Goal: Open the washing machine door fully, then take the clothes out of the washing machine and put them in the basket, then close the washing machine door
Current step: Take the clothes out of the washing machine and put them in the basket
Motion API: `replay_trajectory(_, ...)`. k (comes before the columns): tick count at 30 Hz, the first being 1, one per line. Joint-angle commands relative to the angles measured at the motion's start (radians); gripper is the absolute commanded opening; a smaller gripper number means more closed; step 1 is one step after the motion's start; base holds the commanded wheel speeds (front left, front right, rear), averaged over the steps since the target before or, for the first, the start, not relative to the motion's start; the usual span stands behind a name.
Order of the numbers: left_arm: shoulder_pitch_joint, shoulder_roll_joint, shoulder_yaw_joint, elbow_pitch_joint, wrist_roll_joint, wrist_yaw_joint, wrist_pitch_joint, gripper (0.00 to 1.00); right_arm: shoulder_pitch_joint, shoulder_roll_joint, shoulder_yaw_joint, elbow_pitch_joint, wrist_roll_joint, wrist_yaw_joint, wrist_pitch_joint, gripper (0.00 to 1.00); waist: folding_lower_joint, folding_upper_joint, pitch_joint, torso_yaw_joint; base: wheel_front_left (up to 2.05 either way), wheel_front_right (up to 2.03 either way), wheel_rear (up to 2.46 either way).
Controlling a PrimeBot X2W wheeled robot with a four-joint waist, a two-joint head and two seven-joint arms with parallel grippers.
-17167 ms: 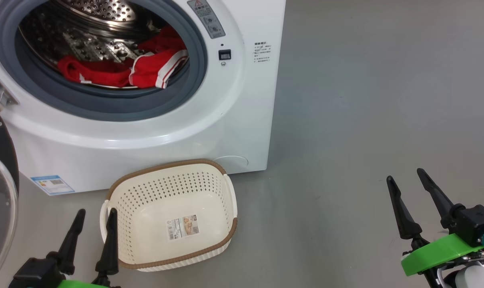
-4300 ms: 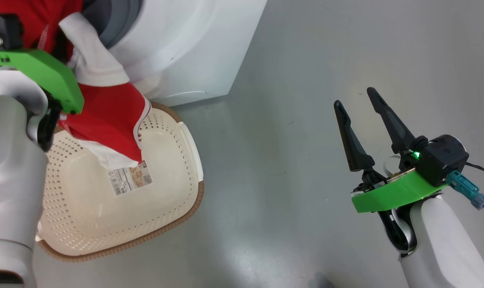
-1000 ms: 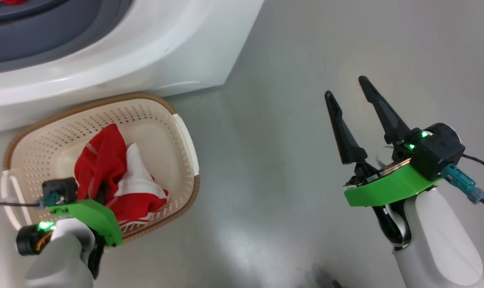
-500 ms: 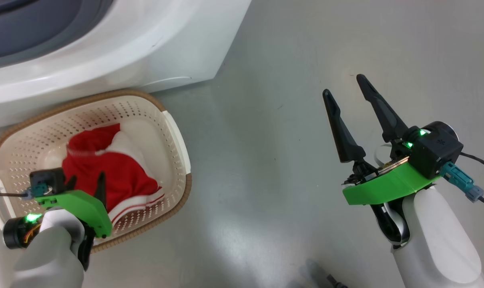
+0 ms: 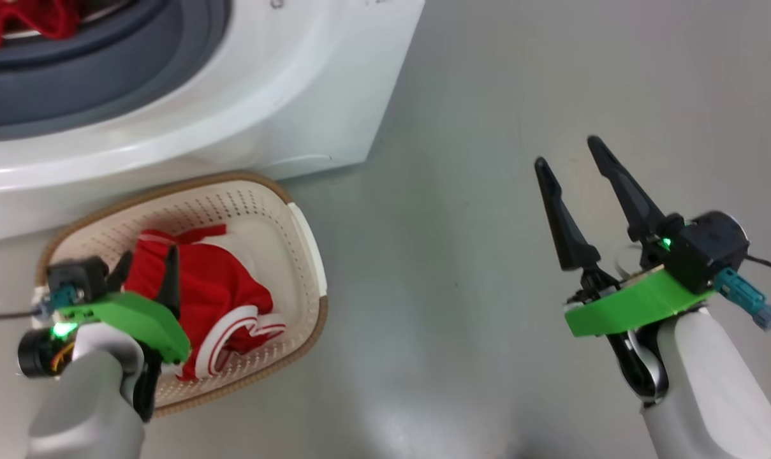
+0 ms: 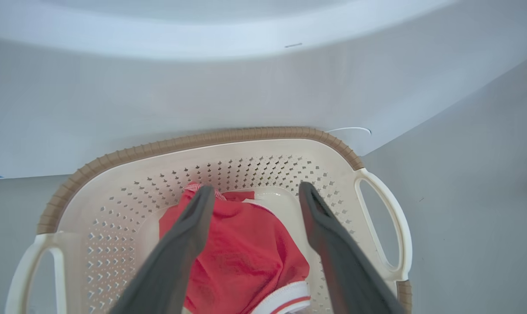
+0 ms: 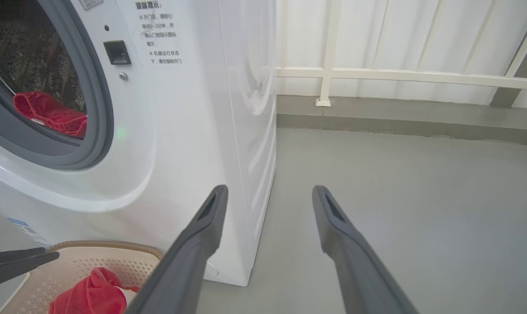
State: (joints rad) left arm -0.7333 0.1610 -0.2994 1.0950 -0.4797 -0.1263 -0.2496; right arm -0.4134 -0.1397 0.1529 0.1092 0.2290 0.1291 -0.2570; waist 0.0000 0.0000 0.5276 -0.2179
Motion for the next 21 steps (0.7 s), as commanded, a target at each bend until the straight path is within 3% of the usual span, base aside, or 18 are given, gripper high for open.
replay_trajectory(1, 0.054, 0.037, 0.039, -0.04, 0.014, 0.008, -0.012, 1.0, 0.044, -0.013, 0.015, -0.017, -0.002, 0.002, -0.005, 1.0, 0.0, 0.0, -0.055, 0.033, 0.0, 0.0, 0.0)
replay_trajectory(21, 0.338, -0.035, 0.271, -0.455, 0.193, 0.003, -0.012, 1.0, 0.178, -0.069, -0.006, 0.007, 0.005, 0.002, -0.005, 1.0, 0.0, 0.0, -0.29, 0.1, 0.0, 0.0, 0.0)
